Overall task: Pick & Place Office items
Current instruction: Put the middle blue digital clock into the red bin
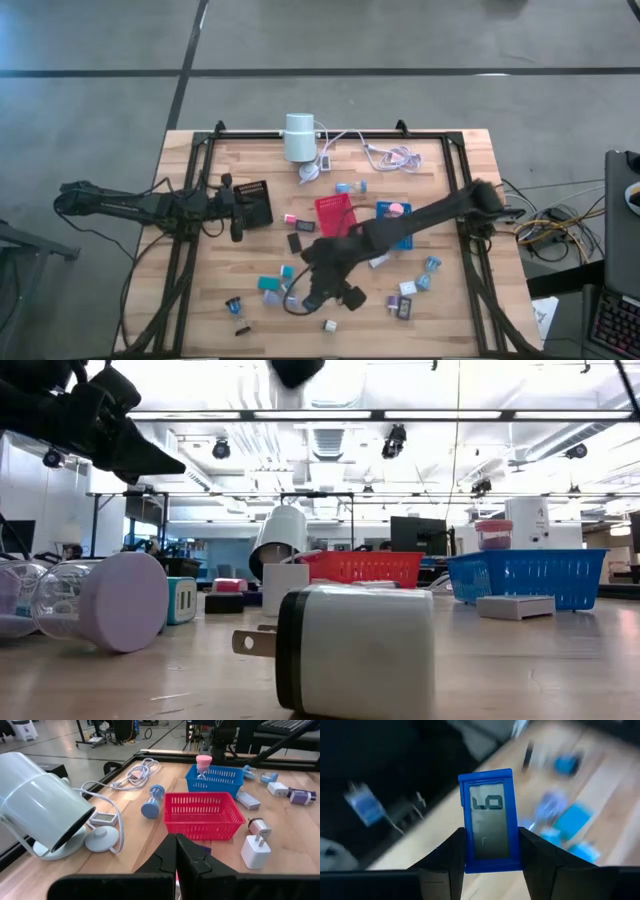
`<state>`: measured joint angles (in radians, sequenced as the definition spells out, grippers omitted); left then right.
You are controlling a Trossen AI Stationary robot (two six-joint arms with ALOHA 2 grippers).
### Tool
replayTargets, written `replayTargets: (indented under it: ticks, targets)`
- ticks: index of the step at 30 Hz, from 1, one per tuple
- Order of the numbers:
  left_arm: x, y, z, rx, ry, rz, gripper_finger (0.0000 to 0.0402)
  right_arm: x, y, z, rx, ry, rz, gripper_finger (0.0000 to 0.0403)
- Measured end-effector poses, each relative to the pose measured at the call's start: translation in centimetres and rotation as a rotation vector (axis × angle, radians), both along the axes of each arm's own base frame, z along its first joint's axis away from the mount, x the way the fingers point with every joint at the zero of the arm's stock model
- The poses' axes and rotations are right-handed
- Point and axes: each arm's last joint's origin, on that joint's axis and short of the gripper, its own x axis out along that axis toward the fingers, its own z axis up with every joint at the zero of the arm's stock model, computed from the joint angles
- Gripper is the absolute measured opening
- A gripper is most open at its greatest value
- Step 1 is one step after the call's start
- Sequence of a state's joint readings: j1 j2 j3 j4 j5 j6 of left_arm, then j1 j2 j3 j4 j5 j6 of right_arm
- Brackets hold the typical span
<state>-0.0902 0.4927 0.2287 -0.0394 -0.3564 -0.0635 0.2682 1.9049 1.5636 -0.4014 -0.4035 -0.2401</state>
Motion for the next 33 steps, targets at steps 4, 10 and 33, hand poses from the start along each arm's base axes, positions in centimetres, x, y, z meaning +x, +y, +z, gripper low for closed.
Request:
replayTargets:
  ticks: [4, 10, 33]
  targets:
    - [0.0, 0.0, -0.2, 0.003, 0.005, -0.001, 0.0005, -2.7, -2.0, 4.1, 0.090, -0.208, -0.040, 0.0140]
    - [0.0, 0.0, -0.2, 0.003, 0.005, -0.001, 0.0005, -8.7, -6.1, 6.8, 0.205, -0.430, -0.251, 0.0140]
    - [-0.7, 0.3, 2.9, 0.140, -0.113, 0.049, 0.0005, -22.6, -13.7, -3.9, 0.273, -0.720, -0.805, 0.0140]
